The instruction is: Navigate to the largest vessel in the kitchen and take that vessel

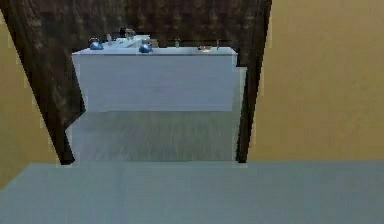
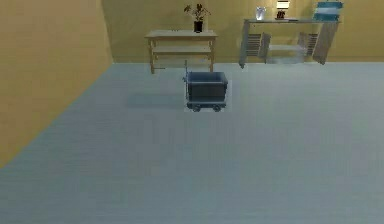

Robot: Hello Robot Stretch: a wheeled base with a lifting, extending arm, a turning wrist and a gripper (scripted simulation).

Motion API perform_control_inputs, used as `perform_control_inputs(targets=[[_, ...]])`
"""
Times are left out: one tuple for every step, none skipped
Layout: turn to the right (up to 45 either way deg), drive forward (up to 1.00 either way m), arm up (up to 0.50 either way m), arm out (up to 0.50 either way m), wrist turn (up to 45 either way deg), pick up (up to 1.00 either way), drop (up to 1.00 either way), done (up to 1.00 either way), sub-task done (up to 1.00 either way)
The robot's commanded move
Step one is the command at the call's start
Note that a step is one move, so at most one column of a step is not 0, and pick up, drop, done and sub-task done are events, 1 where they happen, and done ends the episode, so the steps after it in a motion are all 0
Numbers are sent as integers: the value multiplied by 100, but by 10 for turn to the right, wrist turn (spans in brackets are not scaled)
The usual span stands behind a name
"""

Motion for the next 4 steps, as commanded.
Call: perform_control_inputs(targets=[[0,100,0,0,0,0,0,0,0],[0,90,0,0,0,0,0,0,0],[330,0,0,0,0,0,0,0,0],[30,0,0,0,0,0,0,0,0]])
